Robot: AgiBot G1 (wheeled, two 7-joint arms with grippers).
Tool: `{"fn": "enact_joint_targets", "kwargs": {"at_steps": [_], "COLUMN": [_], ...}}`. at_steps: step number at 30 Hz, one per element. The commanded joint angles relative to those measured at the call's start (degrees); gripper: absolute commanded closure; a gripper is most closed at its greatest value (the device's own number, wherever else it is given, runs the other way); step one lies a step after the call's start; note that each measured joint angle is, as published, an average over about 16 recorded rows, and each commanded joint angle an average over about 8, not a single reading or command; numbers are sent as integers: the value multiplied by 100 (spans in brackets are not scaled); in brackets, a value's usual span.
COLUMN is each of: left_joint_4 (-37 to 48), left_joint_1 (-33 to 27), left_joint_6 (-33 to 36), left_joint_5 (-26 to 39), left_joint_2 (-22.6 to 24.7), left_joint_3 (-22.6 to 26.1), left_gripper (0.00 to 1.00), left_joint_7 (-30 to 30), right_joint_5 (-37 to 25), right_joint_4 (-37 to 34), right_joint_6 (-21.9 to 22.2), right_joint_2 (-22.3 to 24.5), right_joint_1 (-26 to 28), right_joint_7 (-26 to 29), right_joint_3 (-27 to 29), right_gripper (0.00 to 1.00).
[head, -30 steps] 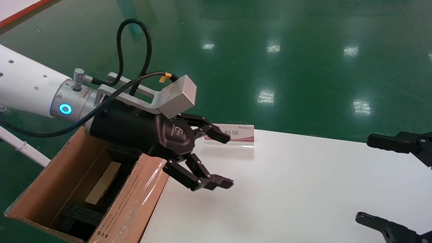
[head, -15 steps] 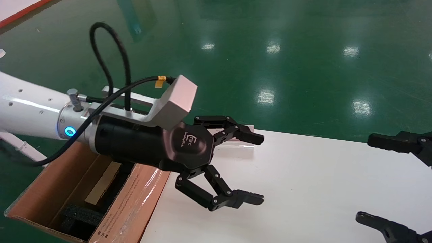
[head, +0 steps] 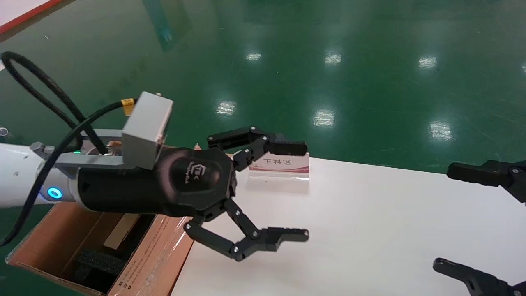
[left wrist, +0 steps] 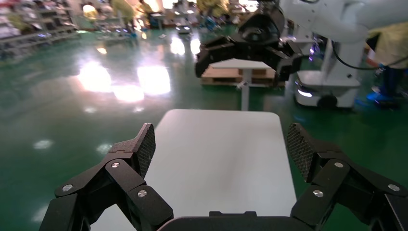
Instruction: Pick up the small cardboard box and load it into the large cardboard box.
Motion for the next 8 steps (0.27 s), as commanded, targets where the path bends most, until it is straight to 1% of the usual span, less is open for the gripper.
{"fn": "enact_joint_targets", "kwargs": {"at_steps": [1, 8], "left_joint_4": [-22, -20], "left_joint_1": [197, 196], "left_joint_6": [27, 28], "left_joint_5": [-16, -17], "left_joint_2": [17, 16], "left_joint_3": [-246, -243], "left_gripper": [0, 0], "left_joint_7": [63, 64], "right_joint_5": [-3, -12], "right_joint_4": [1, 4], "right_joint_6": [-2, -7], "right_joint_2": [-2, -6], "right_joint_1": [-1, -4], "right_joint_7": [3, 10], "right_joint_3": [5, 17], "right_gripper": [0, 0]}}
